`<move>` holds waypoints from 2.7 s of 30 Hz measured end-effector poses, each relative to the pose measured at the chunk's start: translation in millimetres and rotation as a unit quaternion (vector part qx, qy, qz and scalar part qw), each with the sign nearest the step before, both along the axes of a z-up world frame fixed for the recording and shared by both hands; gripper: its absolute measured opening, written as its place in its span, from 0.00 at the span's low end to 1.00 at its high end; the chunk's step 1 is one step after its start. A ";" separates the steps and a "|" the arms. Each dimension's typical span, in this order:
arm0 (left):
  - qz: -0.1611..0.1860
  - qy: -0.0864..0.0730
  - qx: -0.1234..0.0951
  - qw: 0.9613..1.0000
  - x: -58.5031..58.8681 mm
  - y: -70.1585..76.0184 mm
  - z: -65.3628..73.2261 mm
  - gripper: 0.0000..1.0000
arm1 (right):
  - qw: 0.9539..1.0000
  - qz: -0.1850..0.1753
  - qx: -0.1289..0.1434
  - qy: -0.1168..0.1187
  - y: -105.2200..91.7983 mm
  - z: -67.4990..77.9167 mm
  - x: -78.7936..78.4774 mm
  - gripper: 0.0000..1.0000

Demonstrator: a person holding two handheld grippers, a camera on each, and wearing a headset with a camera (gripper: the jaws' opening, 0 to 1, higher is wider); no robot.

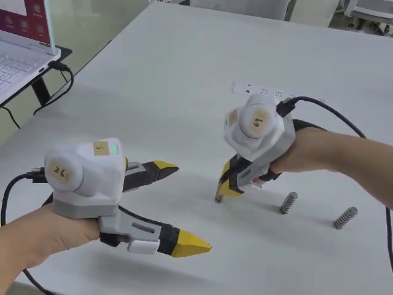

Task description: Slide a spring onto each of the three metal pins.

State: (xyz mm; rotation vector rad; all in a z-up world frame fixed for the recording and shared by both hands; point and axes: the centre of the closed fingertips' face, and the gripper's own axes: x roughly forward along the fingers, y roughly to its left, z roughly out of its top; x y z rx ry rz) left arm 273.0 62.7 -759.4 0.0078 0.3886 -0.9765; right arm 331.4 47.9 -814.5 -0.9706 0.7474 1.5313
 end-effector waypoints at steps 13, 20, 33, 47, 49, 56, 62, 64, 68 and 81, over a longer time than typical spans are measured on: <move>-0.002 -0.001 0.002 1.000 1.1 -1.6 2.0 0.91 | 1.000 -0.002 0.010 0.003 1.9 2.2 -0.1 0.15; -0.001 0.000 0.002 1.000 5.2 -3.1 3.9 0.91 | 0.999 -0.017 0.033 0.006 2.4 8.3 2.7 0.17; -0.004 0.001 0.000 1.000 13.5 -10.6 9.7 0.91 | 0.994 -0.057 0.090 -0.002 -10.6 29.0 11.0 0.29; -0.012 -0.006 0.005 1.000 17.6 -21.5 12.6 0.92 | 0.968 -0.136 0.208 -0.027 -54.3 61.8 9.3 0.33; -0.013 -0.008 0.006 1.000 17.9 -22.3 12.8 0.92 | 0.960 -0.146 0.239 -0.024 -62.9 69.1 5.6 0.34; -0.013 -0.015 0.003 1.000 20.4 -27.6 17.3 0.93 | 0.923 -0.192 0.333 -0.030 -97.0 102.1 -0.3 0.39; -0.013 -0.023 -0.004 1.000 22.2 -31.3 21.2 0.96 | 0.911 -0.217 0.349 -0.024 -125.4 109.7 -11.2 0.50; -0.013 -0.025 -0.007 1.000 22.2 -32.9 23.0 0.97 | 0.908 -0.228 0.350 -0.028 -136.4 108.7 -11.7 0.53; -0.013 -0.034 -0.013 0.999 20.3 -33.0 29.1 0.98 | 0.897 -0.262 0.356 -0.013 -155.8 105.8 -19.7 0.64; -0.006 -0.038 0.005 0.999 1.9 -26.0 34.4 0.98 | 0.883 -0.354 0.308 0.019 -217.2 74.1 -43.0 0.99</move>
